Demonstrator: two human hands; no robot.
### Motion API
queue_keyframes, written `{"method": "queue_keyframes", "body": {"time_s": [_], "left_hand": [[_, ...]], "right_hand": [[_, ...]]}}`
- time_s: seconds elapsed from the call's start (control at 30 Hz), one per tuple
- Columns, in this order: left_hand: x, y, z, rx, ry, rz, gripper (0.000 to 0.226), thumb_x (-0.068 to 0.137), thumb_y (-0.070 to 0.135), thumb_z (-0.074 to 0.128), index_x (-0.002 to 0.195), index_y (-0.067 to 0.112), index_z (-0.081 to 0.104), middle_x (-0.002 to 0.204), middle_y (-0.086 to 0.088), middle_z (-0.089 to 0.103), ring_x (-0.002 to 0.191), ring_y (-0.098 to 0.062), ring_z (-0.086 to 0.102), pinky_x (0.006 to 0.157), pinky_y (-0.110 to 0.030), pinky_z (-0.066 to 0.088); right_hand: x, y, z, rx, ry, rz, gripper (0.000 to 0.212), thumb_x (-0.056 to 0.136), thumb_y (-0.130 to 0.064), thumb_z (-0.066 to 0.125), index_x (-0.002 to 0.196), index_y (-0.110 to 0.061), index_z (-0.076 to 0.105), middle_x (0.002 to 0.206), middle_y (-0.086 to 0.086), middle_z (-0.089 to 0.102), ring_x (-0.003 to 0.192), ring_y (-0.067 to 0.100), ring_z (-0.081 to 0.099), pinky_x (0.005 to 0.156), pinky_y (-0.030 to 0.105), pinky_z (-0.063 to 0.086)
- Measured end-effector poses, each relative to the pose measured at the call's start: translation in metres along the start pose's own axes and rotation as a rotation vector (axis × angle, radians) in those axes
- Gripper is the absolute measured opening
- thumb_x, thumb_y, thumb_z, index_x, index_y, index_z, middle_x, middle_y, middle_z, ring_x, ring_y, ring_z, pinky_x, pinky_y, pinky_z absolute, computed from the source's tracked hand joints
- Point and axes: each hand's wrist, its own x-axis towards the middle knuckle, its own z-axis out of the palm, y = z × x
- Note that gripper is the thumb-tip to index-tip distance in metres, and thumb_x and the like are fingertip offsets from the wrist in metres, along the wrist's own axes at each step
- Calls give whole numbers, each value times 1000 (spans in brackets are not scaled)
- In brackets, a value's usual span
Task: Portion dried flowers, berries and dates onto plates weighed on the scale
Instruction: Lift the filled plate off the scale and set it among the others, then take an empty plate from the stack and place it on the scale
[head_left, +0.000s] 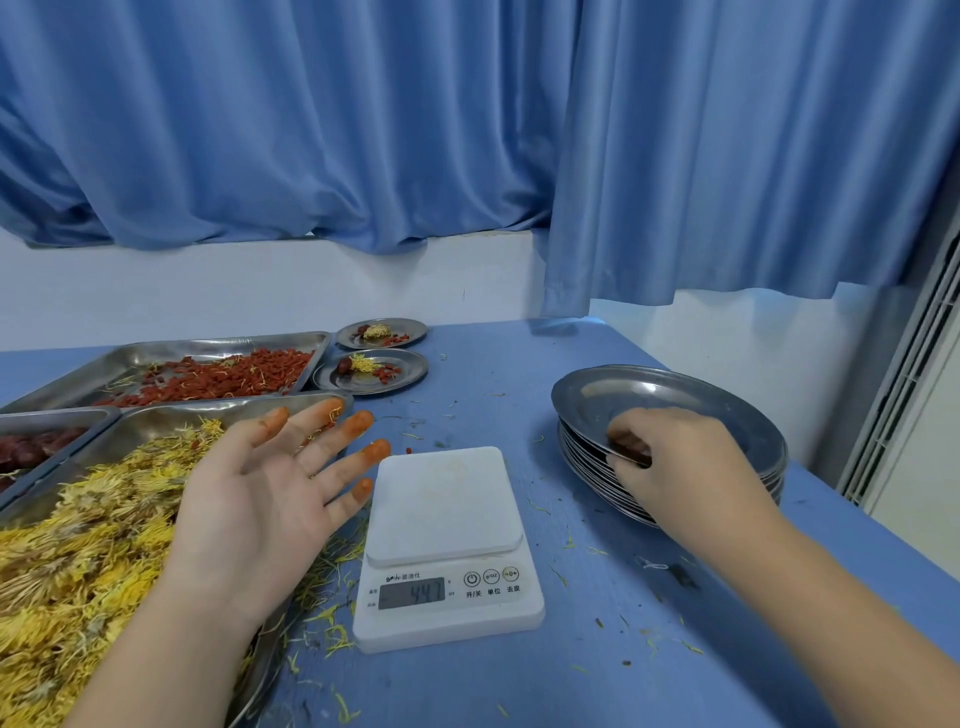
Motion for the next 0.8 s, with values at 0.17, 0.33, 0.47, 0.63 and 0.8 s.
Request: {"method": "queue_keyframes", "body": {"time_s": [0.17,0.33,0.47,0.63,0.8], "left_hand": [[2,-1,-3,11,14,2,41,89,40,48,117,16,65,122,-11,68,107,-32,68,84,-43,46],[2,-1,-3,29,15,4,47,77,41,56,117,17,64,121,-10,69,105,-31,69,82,-41,47],[2,-1,-3,28,11,8,45,75,41,57,112,17,66,118,-9,70,96,-28,71,79,-39,46],[3,-1,-4,11,36,13,32,88,38,48,98,19,72,108,-7,71,85,-25,70,76,-37,44],[-1,1,-2,-31,162,101,31,90,36,45,90,18,71,91,-3,70,73,-21,67,70,-33,42]], "right_hand": [[-2,-1,-5,-28,75,-66,13,71,-10,79,72,-16,68,67,-5,62,68,22,57,58,39,50],[-4,-5,-7,-70,148,-95,22,65,0,81,65,-14,63,62,-4,58,62,25,52,56,40,48],[-1,0,-7,-132,250,-145,24,64,6,78,62,-10,60,60,2,56,62,30,48,58,42,45],[-4,-7,-8,-75,432,-301,15,76,-4,71,63,-9,64,63,0,58,64,28,47,62,37,36],[-15,-41,3,-51,489,-532,20,67,9,71,58,-6,61,61,3,59,58,27,44,56,39,37]]}}
